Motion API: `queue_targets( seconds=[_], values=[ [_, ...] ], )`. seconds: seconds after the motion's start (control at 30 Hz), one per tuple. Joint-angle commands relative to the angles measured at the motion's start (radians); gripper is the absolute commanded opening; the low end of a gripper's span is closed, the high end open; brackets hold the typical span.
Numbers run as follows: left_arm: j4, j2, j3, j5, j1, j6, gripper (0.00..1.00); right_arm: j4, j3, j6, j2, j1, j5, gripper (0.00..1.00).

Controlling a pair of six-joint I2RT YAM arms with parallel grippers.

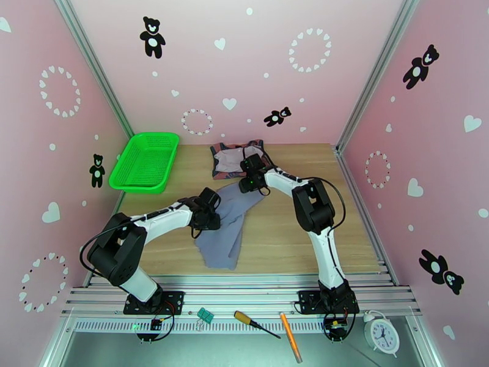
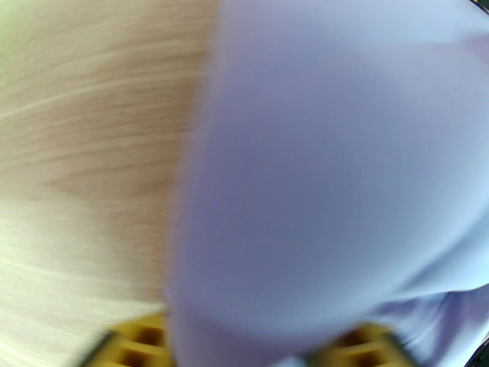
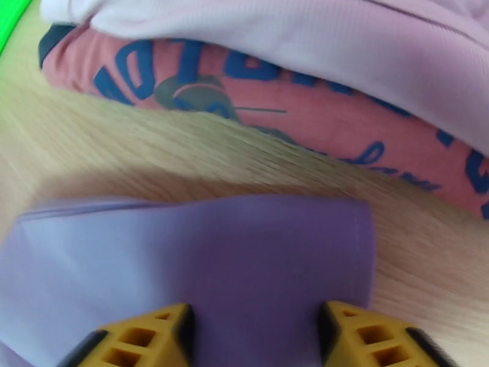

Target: Fold and stack the mixed laundry pile

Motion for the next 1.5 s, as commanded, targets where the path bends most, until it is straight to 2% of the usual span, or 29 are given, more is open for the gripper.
queue_targets(
  seconds=[0.0, 0.13, 0.33, 0.53, 0.8, 0.9, 1.0, 1.17, 1.27, 1.4, 1.43, 1.47],
  values=[
    [-0.021, -0.002, 0.045, -0.030, 0.003, 0.045, 0.00, -0.046, -0.069, 0.034, 0.002, -0.002, 0.025, 0.00],
    [-0.103, -0.060, 0.124, -0.031, 0.004, 0.098, 0.00, 0.040, -0.273, 0.068, -0.198, -0.008, 0.065, 0.00],
    [-0.261, -0.231, 0.311, 0.070, -0.004, 0.184, 0.00, 0.026, -0.470, 0.078, -0.652, 0.001, 0.177, 0.00],
    [-0.444, -0.298, 0.468, 0.196, -0.013, 0.233, 0.00, -0.140, -0.446, 0.078, -0.996, 0.048, 0.289, 0.00],
    [-0.531, -0.330, 0.552, 0.333, -0.017, 0.230, 0.01, -0.228, -0.397, 0.094, -1.198, 0.070, 0.359, 0.00],
    [-0.518, -0.327, 0.557, 0.399, -0.016, 0.227, 0.03, -0.230, -0.364, 0.077, -1.207, 0.070, 0.368, 0.00],
    [-0.526, -0.292, 0.567, 0.368, -0.017, 0.235, 0.04, -0.215, -0.320, 0.031, -1.158, 0.070, 0.411, 0.00],
    [-0.537, -0.141, 0.602, 0.164, -0.014, 0.256, 0.04, -0.185, -0.189, -0.047, -0.931, 0.017, 0.439, 0.00],
    [-0.527, 0.011, 0.628, 0.021, -0.001, 0.269, 0.00, -0.155, -0.100, -0.070, -0.745, -0.031, 0.393, 0.00],
    [-0.502, 0.208, 0.660, -0.196, 0.045, 0.234, 0.00, -0.105, 0.018, -0.103, -0.476, -0.059, 0.296, 0.00],
    [-0.497, 0.249, 0.666, -0.250, 0.060, 0.216, 0.00, -0.102, 0.054, -0.112, -0.414, -0.059, 0.283, 0.02],
    [-0.491, 0.279, 0.672, -0.285, 0.076, 0.201, 0.00, -0.099, 0.079, -0.116, -0.364, -0.059, 0.273, 0.09]
  ],
)
